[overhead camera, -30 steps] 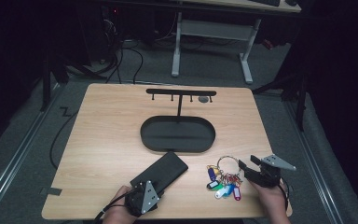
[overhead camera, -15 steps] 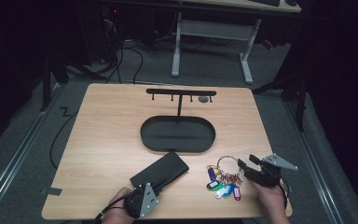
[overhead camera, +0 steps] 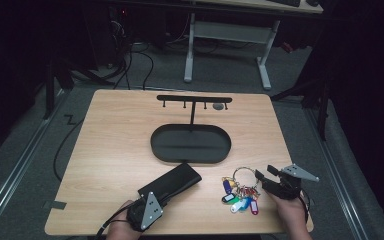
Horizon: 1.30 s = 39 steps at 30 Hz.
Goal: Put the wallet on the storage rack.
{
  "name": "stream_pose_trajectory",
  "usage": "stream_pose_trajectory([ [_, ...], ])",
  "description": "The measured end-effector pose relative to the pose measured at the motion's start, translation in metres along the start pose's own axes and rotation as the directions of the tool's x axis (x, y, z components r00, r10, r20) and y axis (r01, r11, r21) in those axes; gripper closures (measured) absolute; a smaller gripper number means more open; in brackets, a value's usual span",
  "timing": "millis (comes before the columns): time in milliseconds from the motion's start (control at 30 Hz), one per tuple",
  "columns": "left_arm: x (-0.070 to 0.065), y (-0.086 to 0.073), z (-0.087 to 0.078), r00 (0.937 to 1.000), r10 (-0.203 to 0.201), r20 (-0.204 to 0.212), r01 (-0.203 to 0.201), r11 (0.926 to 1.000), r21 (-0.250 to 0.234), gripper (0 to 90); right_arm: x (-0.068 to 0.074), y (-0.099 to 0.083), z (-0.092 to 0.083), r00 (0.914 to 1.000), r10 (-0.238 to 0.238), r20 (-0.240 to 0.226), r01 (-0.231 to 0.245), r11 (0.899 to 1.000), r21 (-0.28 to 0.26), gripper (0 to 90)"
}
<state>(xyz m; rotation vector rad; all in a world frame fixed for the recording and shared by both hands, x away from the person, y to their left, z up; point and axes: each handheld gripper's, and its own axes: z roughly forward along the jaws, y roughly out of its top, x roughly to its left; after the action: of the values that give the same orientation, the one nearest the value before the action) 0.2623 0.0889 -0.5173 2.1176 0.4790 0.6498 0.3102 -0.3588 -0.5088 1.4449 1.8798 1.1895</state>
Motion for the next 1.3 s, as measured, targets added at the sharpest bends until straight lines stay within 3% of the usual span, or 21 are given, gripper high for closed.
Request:
stream_pose_trajectory([
  [233, 0.007, 0.002, -0.015, 0.9977, -0.067, 0.012, 0.067, 0.9956, -0.065, 82.3, 0.000, 0.002, -0.004, 1.0000, 0.002, 0.007, -0.001, 1.000, -0.018, 40.4],
  [333, 0.015, 0.002, -0.023, 0.9923, -0.121, 0.026, 0.123, 0.9864, -0.109, 82.4, 0.000, 0.002, 0.000, 1.0000, 0.000, 0.003, 0.000, 1.000, -0.008, 40.4],
  [367, 0.015, 0.002, -0.023, 0.9923, -0.121, 0.026, 0.123, 0.9864, -0.109, 82.5, 0.000, 0.002, 0.000, 1.0000, 0.000, 0.003, 0.000, 1.000, -0.008, 40.4],
  [467, 0.021, 0.001, -0.030, 0.9872, -0.157, 0.028, 0.159, 0.9774, -0.139, 82.6, 0.003, 0.002, 0.000, 0.9999, -0.015, -0.001, 0.015, 1.000, -0.008, 40.4],
  [633, 0.024, 0.000, -0.035, 0.9862, -0.163, 0.028, 0.166, 0.9750, -0.148, 82.9, 0.001, 0.003, 0.001, 1.0000, -0.006, 0.000, 0.006, 1.000, -0.009, 40.4],
  [733, 0.028, 0.001, -0.039, 0.9788, -0.202, 0.034, 0.205, 0.9633, -0.174, 83.1, 0.000, 0.003, 0.000, 1.0000, -0.003, -0.001, 0.003, 1.000, -0.012, 40.4],
  [900, 0.033, -0.001, -0.043, 0.9714, -0.236, 0.023, 0.236, 0.9544, -0.182, 83.1, 0.000, 0.002, 0.000, 1.0000, -0.002, -0.008, 0.002, 1.000, -0.011, 40.4],
  [933, 0.037, -0.004, -0.046, 0.9637, -0.266, 0.027, 0.266, 0.9453, -0.189, 83.1, 0.000, 0.003, 0.001, 1.0000, 0.002, -0.010, -0.002, 1.000, -0.010, 40.5],
  [967, 0.037, -0.004, -0.046, 0.9637, -0.266, 0.027, 0.266, 0.9453, -0.189, 83.1, 0.000, 0.003, 0.001, 1.0000, 0.002, -0.010, -0.002, 1.000, -0.010, 40.5],
  [1000, 0.042, -0.006, -0.049, 0.9558, -0.293, 0.029, 0.293, 0.9361, -0.195, 83.1, 0.000, 0.003, 0.002, 0.9999, 0.000, -0.011, 0.000, 1.000, -0.009, 40.5],
  [1033, 0.042, -0.006, -0.049, 0.9558, -0.293, 0.029, 0.293, 0.9361, -0.195, 83.1, 0.000, 0.003, 0.002, 0.9999, 0.000, -0.011, 0.000, 1.000, -0.009, 40.5],
  [1167, 0.046, -0.007, -0.054, 0.9454, -0.324, 0.037, 0.325, 0.9262, -0.191, 83.1, 0.000, 0.003, 0.002, 0.9999, 0.007, -0.008, -0.007, 1.000, -0.006, 40.5],
  [1200, 0.045, -0.006, -0.057, 0.9413, -0.334, 0.050, 0.337, 0.9201, -0.200, 83.1, 0.000, 0.003, 0.002, 0.9999, 0.005, -0.009, -0.005, 1.000, -0.008, 40.5],
  [1267, 0.045, -0.005, -0.057, 0.9411, -0.334, 0.052, 0.338, 0.9195, -0.202, 83.1, 0.001, 0.003, 0.002, 1.0000, 0.007, -0.007, -0.007, 1.000, -0.006, 40.5],
  [1300, 0.045, -0.004, -0.057, 0.9430, -0.330, 0.046, 0.332, 0.9226, -0.197, 83.1, 0.002, 0.003, 0.002, 1.0000, 0.004, -0.008, -0.004, 1.000, -0.004, 40.5],
])
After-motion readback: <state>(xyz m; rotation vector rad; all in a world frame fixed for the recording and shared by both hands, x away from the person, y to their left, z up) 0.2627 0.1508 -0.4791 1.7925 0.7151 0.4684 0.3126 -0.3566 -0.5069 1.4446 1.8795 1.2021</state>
